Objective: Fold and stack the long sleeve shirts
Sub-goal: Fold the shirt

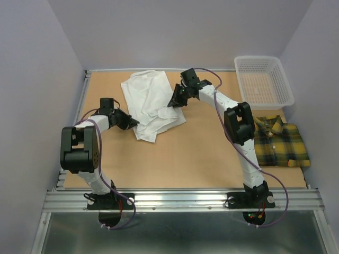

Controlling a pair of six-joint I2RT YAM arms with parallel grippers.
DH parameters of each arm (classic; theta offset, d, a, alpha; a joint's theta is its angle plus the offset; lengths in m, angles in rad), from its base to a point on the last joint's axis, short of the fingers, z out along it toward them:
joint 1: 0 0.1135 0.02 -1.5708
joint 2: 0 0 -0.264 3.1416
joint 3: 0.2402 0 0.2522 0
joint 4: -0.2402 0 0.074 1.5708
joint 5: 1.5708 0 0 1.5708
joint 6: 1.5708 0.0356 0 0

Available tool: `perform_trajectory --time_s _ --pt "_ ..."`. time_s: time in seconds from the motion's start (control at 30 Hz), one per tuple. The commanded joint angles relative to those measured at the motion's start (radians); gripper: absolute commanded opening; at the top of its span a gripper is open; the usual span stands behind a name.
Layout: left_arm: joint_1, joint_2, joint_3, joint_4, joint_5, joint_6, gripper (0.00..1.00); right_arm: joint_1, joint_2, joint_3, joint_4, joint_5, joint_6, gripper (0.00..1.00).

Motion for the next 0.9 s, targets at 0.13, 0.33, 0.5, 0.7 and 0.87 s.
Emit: perform_trajectory --time_s 0.13,0.33,0.5,0.7,0.87 --pt "0.026 0.025 0.091 0.036 0.019 0.044 0.42 -0.016 0.035 0.099 0.028 0.066 0.011 0.43" --pt "0.032 -0.035 0.114 0.024 0.044 0.059 0.71 -0.021 -0.055 0.085 0.03 0.08 -0.029 0.74" --pt "0.035 -0.174 0.111 -0.017 0.015 0.099 0.98 -0.023 -0.192 -0.059 0.042 0.106 -0.029 0.9" --pt "0.035 -0.331 0.093 -0.155 -0.143 0.254 0.99 -0.021 -0.417 -0.464 0.264 0.077 0.074 0.92" --pt "0.035 -0.472 0.016 -0.235 -0.309 0.389 0.99 -0.001 -0.538 -0.746 0.488 0.092 0.216 1.0"
